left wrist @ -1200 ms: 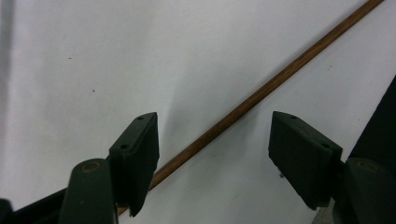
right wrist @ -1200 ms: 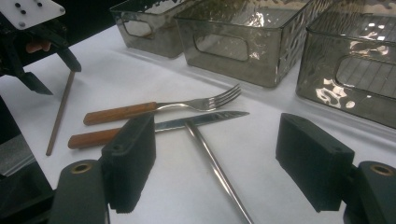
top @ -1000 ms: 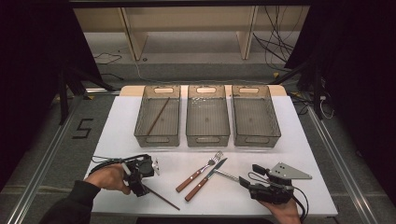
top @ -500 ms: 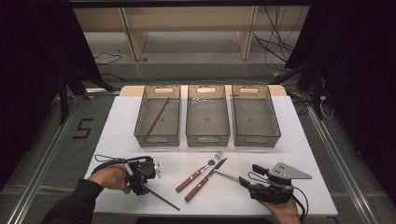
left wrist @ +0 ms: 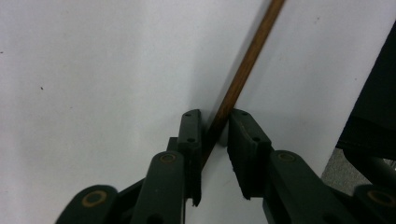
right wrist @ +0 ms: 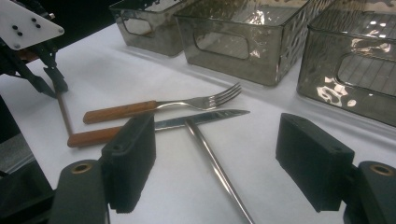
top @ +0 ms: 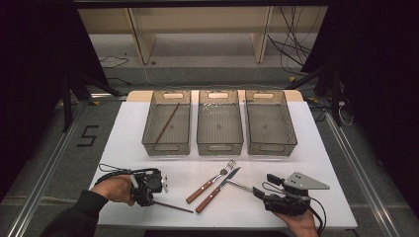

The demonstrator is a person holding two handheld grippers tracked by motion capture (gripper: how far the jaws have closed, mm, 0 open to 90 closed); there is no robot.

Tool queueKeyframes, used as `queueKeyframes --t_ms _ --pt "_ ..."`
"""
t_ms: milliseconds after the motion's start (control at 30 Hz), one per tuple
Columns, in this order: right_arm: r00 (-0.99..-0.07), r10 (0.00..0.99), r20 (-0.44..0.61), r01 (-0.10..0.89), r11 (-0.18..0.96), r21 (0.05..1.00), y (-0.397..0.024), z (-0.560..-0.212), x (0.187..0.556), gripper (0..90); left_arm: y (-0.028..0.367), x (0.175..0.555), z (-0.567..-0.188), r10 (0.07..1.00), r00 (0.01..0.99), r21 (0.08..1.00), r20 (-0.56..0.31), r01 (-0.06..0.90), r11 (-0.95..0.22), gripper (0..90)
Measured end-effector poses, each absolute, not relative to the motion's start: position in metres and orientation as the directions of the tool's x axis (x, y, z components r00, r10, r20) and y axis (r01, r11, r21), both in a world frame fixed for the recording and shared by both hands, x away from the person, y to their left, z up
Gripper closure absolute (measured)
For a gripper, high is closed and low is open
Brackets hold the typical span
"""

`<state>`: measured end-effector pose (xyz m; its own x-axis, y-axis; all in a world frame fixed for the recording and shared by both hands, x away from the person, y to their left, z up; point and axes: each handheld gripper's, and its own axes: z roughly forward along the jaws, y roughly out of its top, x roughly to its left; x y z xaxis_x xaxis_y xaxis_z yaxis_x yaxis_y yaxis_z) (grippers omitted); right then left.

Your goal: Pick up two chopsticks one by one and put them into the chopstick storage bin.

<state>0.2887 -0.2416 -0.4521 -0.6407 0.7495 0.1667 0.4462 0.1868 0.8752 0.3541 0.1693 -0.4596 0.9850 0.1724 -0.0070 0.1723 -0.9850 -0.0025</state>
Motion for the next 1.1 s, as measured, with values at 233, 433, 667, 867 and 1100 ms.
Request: queueKeyframes --t_ms 233,433,667,867,1100 --pt "-0.64 0.75 0.168 0.447 0.186 0.875 -0.242 -0.452 0.289 29.3 0.17 0.352 -0.46 0.155 0.988 0.004 -0.011 0.155 -0.988 79.3" --pt "-0.641 0.749 0.168 0.447 0.186 0.875 -0.242 -0.452 0.289 29.2 0.17 0.348 -0.46 0.122 0.992 0.001 -0.028 0.122 -0.993 82.8" --pt "-0.643 0.748 0.165 0.447 0.192 0.874 -0.241 -0.453 0.289 29.3 0.171 0.344 -0.46 0.087 0.996 0.001 -0.022 0.087 -0.996 84.2" --pt "-0.642 0.748 0.166 0.449 0.191 0.873 -0.241 -0.453 0.289 29.2 0.171 0.343 -0.458 0.077 0.997 0.009 -0.015 0.077 -0.997 84.7" --pt "-0.643 0.747 0.165 0.447 0.192 0.874 -0.241 -0.453 0.289 29.2 0.171 0.342 -0.449 0.09 0.996 0.037 -0.002 0.09 -0.995 84.8"
